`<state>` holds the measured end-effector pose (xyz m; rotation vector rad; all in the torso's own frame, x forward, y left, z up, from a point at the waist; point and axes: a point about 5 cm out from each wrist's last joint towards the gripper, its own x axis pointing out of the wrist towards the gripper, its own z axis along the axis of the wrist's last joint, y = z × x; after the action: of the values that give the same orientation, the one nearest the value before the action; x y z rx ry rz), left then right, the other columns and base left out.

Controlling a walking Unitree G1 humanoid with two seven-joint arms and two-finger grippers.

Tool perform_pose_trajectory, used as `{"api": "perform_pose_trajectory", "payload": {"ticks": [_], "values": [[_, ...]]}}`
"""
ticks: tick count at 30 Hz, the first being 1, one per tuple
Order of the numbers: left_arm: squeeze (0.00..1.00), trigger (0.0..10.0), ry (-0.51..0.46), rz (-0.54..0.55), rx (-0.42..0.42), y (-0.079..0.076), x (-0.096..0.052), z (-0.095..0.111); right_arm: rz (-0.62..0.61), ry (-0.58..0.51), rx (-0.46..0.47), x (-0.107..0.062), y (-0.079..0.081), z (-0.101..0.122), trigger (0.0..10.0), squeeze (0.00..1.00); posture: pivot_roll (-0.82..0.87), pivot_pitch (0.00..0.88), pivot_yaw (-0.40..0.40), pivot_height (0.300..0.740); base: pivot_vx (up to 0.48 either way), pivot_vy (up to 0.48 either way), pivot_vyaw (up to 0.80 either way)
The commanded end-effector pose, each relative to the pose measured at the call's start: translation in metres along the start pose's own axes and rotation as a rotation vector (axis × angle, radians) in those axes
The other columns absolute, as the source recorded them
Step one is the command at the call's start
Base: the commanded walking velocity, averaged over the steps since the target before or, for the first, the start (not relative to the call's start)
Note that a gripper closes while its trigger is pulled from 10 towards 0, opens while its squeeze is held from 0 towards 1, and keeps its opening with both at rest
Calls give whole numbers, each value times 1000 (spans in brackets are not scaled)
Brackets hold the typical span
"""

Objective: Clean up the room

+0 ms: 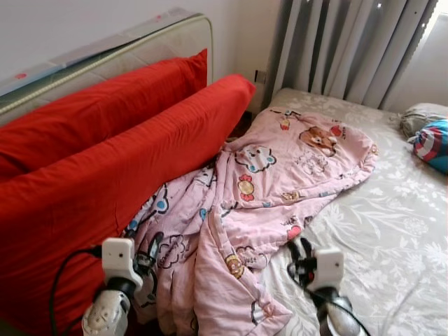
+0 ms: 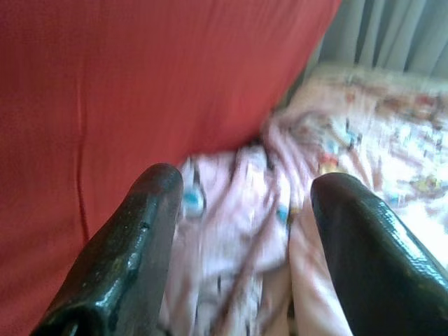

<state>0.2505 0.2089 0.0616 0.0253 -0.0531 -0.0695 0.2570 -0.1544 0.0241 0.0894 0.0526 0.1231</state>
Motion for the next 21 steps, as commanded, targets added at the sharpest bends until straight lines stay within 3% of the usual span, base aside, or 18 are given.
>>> {"api": "perform_pose_trajectory", "payload": {"ticks": [1, 8, 17, 21], "values": [[0, 10000, -2, -15, -8, -3, -1, 7, -54, 22, 34, -1, 2, 0, 10000, 0, -32, 9, -42, 740, 0, 0, 0], [0, 10000, -39, -30, 0, -6, 12, 25, -111, 111, 70, -19, 7, -19, 10000, 0, -15, 57, -34, 740, 0, 0, 0], [0, 10000, -20, -45, -3, -11, 15, 28, -117, 145, 48, -10, 3, -12, 10000, 0, -31, 73, -34, 740, 0, 0, 0], [0, 10000, -9, -47, -7, -12, 15, 28, -117, 151, 51, -11, 3, -13, 10000, 0, -30, 75, -30, 715, 0, 0, 0]]}}
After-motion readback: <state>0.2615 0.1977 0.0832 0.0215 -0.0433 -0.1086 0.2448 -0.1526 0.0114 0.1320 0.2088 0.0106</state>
